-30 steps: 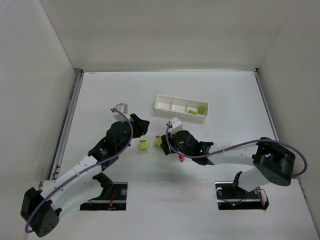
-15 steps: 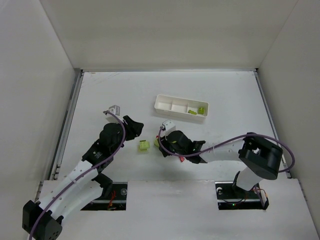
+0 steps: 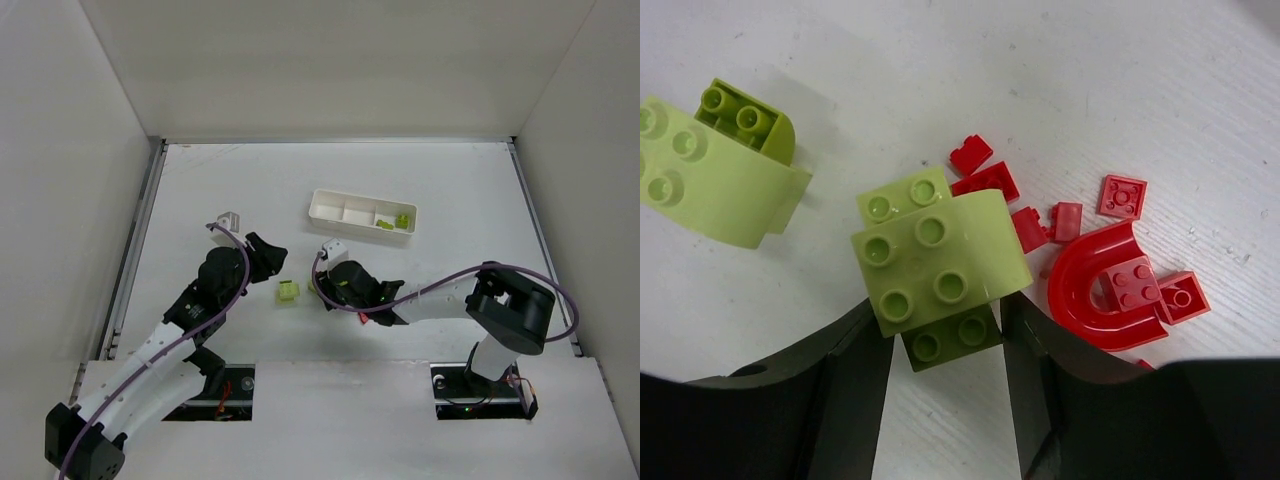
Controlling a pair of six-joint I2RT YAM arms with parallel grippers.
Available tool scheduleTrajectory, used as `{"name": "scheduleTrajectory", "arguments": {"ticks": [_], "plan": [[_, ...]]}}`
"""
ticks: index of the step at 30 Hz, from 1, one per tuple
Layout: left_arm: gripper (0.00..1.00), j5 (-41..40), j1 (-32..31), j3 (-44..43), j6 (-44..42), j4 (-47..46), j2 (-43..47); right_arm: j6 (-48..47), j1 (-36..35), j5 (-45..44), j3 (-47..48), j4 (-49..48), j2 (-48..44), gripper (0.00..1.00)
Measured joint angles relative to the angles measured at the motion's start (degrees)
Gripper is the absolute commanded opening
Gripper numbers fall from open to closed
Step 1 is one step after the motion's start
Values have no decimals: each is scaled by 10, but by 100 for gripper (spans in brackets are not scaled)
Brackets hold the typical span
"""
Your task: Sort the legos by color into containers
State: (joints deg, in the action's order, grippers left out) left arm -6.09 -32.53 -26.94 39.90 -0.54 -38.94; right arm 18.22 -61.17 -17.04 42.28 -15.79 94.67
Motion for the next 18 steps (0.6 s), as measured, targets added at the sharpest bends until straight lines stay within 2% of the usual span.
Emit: {"name": "scheduleTrajectory", "arguments": {"ticks": [2,4,9,12,18], "plan": [[41,0,0,0,0,0,0,3,0,-3,0,-4,0,34],[41,0,-1,0,1,1,1,9,0,-5,0,-7,0,30],[45,1,-7,0,8,4,14,26,1,-7,-7,-9,-24,29],[50,3,-18,-2,18,3,17,47,10,-2,-25,-8,-82,29],[62,6,-63,-3,53,-40,12,129,78,39,-56,-19,-226,29]]}}
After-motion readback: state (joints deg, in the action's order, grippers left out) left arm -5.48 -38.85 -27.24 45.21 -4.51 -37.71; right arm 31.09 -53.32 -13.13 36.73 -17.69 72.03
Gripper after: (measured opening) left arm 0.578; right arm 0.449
